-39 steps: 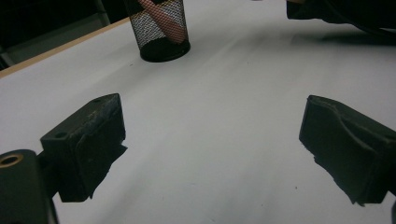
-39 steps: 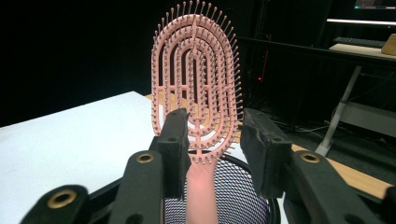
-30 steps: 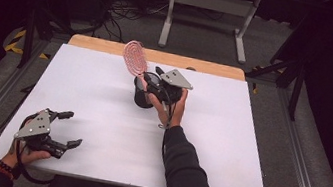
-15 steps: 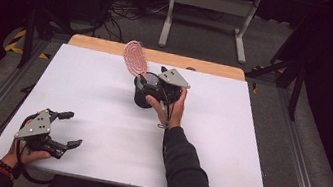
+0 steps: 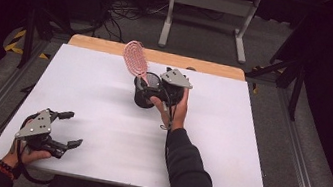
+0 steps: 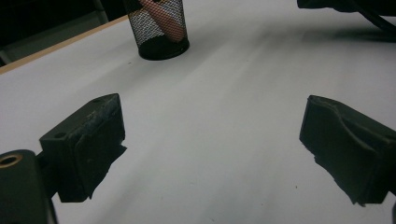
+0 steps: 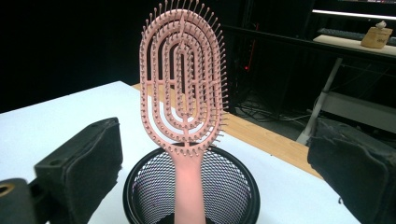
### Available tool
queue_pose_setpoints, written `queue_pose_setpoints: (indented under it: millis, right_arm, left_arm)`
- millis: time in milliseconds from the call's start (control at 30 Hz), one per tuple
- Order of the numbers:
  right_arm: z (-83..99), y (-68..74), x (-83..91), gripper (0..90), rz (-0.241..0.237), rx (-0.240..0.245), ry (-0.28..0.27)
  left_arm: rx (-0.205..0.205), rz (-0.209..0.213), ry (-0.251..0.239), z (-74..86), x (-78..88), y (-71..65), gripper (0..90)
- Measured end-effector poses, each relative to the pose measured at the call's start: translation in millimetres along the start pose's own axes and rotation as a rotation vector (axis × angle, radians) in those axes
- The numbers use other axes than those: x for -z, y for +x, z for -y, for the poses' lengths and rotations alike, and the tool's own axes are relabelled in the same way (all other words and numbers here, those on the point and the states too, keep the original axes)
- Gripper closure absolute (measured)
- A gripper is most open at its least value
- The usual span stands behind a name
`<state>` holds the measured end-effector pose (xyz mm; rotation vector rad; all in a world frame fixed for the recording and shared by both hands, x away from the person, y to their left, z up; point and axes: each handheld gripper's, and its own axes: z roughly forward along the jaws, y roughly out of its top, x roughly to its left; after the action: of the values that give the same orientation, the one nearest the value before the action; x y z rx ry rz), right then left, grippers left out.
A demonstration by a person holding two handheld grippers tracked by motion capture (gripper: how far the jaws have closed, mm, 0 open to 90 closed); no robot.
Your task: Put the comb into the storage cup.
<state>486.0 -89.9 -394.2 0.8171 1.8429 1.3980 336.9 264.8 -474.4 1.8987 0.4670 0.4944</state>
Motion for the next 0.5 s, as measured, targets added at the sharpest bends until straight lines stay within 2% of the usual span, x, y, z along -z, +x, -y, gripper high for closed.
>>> queue_pose_setpoints:
  millis: [300, 500]
  right_arm:
    - [-4.5, 1.1, 8.5, 5.7, 0.027, 0.038, 0.009]
    - [-4.1, 1.5, 13.8, 5.6, 0.016, 0.055, 0.022]
  left_arm:
    - [-0.003, -0.001, 0.002, 0.2, 0.0, 0.2, 7.5]
    - [-0.006, -0.006, 0.003, 0.0, 0.0, -0.2, 7.5]
